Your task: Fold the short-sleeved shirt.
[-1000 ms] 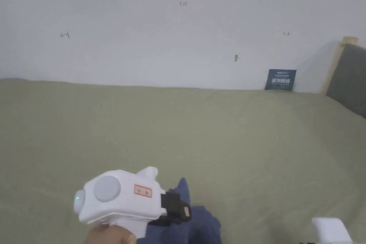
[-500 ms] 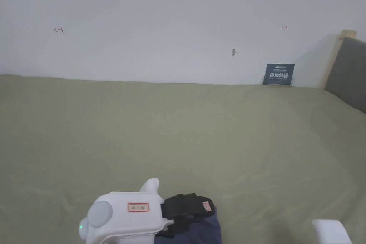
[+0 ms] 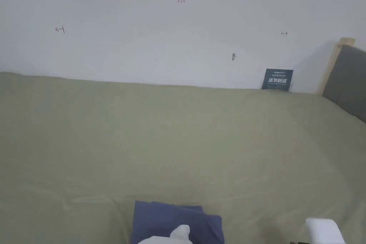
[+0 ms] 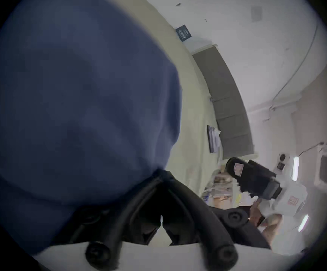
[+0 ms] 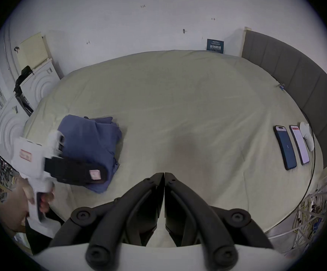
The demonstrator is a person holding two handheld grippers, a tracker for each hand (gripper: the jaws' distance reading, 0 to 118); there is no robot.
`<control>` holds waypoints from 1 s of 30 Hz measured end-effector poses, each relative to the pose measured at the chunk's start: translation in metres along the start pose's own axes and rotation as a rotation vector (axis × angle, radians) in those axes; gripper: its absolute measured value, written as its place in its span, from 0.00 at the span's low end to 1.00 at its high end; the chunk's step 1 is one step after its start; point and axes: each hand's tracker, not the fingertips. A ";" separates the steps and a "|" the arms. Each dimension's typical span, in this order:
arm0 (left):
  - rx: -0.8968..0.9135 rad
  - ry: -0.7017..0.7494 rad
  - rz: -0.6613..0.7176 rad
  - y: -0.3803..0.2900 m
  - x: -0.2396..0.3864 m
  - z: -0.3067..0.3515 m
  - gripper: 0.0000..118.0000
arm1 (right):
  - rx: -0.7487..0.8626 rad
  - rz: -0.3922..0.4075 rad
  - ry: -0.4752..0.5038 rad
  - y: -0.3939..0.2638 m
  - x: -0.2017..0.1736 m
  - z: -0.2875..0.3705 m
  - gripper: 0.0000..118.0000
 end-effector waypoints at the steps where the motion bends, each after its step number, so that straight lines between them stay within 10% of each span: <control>1: 0.017 0.010 0.024 -0.004 0.003 -0.002 0.01 | 0.001 0.001 0.001 0.001 0.000 0.000 0.06; 12: 0.178 -0.040 -0.261 0.031 0.042 0.131 0.01 | -0.018 -0.025 0.166 0.023 -0.042 -0.021 0.06; 21: 0.275 0.072 -0.171 0.044 -0.043 0.244 0.01 | -0.155 0.063 0.342 0.066 -0.132 -0.092 0.06; 30: 0.120 -0.081 -0.156 0.056 -0.079 0.217 0.01 | -0.258 0.064 0.240 0.064 -0.136 -0.143 0.06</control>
